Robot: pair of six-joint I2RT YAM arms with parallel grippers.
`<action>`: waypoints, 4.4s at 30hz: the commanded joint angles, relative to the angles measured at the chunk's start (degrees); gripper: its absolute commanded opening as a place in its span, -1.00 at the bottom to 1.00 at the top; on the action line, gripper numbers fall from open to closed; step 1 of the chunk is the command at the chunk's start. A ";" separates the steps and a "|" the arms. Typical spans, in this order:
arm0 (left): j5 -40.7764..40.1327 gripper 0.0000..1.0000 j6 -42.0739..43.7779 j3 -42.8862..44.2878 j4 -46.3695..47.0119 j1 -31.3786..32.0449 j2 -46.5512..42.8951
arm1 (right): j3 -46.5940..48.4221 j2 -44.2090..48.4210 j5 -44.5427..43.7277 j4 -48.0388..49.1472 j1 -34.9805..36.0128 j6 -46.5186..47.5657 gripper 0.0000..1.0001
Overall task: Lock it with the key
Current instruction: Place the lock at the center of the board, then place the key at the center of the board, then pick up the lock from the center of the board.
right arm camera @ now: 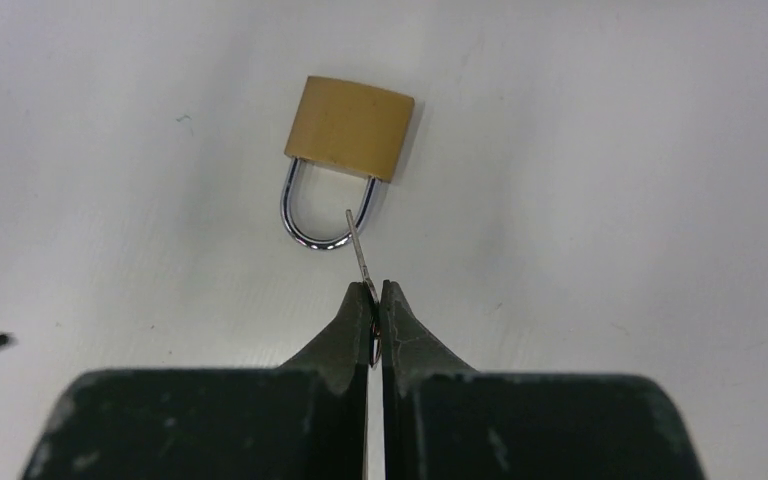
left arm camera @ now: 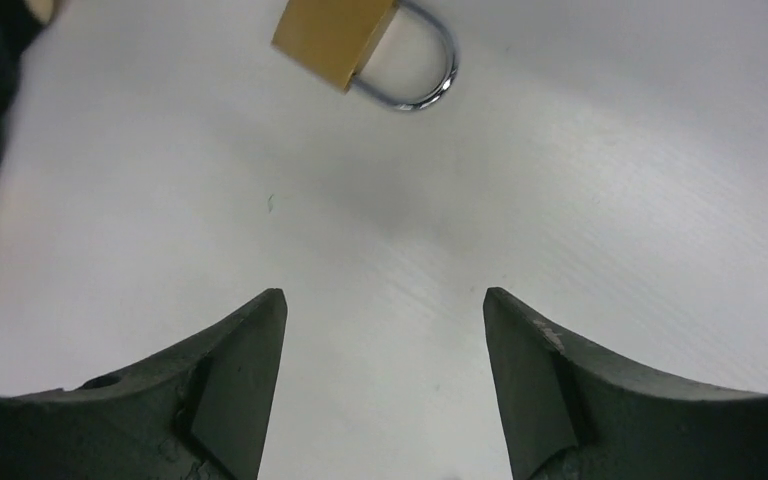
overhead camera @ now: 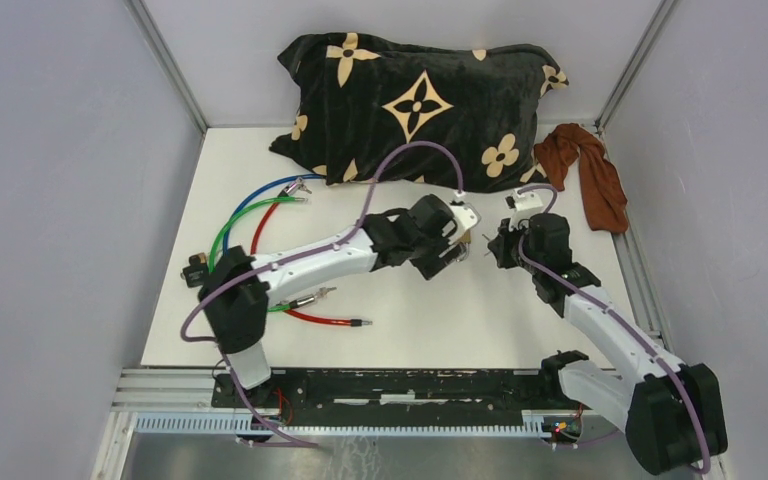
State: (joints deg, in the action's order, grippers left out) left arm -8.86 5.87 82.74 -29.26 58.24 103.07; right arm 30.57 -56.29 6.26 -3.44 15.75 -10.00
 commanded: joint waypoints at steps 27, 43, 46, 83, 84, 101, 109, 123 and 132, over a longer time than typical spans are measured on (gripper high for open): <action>3.94 0.71 5.33 -40.94 8.04 -44.04 -49.57 | 9.42 -14.05 -3.87 -7.53 0.62 3.83 0.83; 7.39 0.99 22.95 -18.67 -21.42 -78.13 -26.78 | 8.97 -3.37 -7.33 -13.46 9.90 4.56 0.96; 9.28 0.99 24.36 -20.54 -16.84 -86.10 -24.94 | 7.84 -1.91 -9.64 -13.95 13.07 3.61 0.96; 14.65 0.58 15.49 -31.31 6.86 -95.36 -10.44 | 4.50 4.90 -18.22 -17.85 20.04 0.00 0.93; 14.28 0.57 15.46 -31.52 7.60 -95.22 -10.27 | 4.50 4.92 -17.99 -17.75 20.07 0.06 0.94; 15.01 0.77 9.92 -30.43 7.98 -95.48 -8.76 | 3.63 6.23 -18.21 -17.82 20.08 0.91 0.93; 15.19 0.33 5.52 -31.23 9.41 -95.49 -9.80 | 3.63 6.73 -18.23 -17.64 20.13 1.13 0.94; 19.80 -0.96 12.96 -33.22 8.62 -95.48 -17.71 | 3.53 9.72 -18.24 -18.44 20.11 1.24 0.94; 29.23 -0.96 18.99 -31.80 4.85 -94.84 -27.12 | 4.85 11.61 -13.14 -17.42 20.11 0.85 0.94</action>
State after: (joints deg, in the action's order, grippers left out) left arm 11.51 20.10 48.38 -23.97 -37.36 80.53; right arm 33.93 -46.30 -9.13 -21.98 35.55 -9.13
